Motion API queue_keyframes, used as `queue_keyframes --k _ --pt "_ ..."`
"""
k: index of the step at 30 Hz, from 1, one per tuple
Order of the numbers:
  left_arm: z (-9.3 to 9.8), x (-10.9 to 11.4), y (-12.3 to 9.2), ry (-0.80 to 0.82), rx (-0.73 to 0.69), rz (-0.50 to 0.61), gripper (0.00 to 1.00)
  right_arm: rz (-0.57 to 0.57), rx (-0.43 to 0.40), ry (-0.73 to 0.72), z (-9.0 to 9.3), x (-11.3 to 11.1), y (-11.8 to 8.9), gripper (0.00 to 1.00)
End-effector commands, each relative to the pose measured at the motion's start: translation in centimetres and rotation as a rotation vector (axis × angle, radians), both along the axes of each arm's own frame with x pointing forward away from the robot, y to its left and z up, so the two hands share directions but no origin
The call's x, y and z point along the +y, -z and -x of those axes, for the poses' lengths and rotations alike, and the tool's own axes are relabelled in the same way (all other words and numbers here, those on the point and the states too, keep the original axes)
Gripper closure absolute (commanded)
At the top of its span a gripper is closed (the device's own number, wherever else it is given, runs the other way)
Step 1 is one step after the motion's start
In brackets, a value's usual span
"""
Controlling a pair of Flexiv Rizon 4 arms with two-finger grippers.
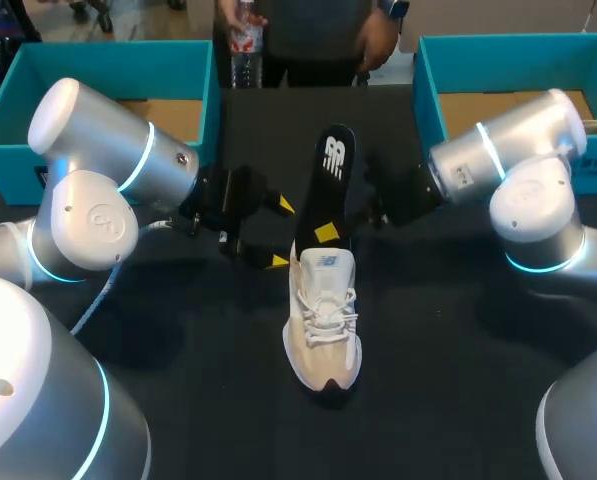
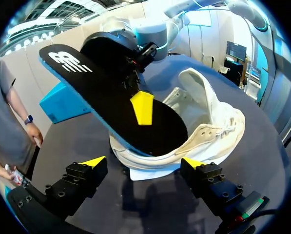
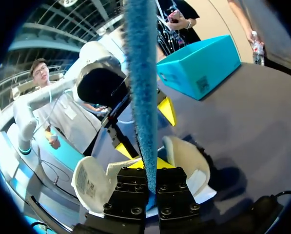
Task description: Take the shoe out of the shoebox, open the shoe tongue, remove and reinsert the insole, then place the shoe into the shoebox
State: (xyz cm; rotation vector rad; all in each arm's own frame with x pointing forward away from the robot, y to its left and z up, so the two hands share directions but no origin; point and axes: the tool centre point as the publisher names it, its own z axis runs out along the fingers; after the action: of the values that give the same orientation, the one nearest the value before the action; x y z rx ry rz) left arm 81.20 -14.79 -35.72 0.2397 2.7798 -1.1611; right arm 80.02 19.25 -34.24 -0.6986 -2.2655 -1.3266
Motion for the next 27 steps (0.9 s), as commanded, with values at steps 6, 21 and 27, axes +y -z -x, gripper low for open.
queue_keyframes --k 6,21,27 --pt "0.0 -0.1 0.0 0.000 0.000 -0.003 0.00 0.008 0.070 -0.030 1.4 0.2 0.8 1.00" --pt "0.0 -0.1 0.0 0.000 0.000 -0.003 0.00 0.042 0.153 -0.067 3.7 0.9 2.3 1.00" --pt "0.0 -0.1 0.0 0.000 0.000 -0.003 0.00 0.060 0.099 -0.055 2.5 0.4 0.8 0.75"
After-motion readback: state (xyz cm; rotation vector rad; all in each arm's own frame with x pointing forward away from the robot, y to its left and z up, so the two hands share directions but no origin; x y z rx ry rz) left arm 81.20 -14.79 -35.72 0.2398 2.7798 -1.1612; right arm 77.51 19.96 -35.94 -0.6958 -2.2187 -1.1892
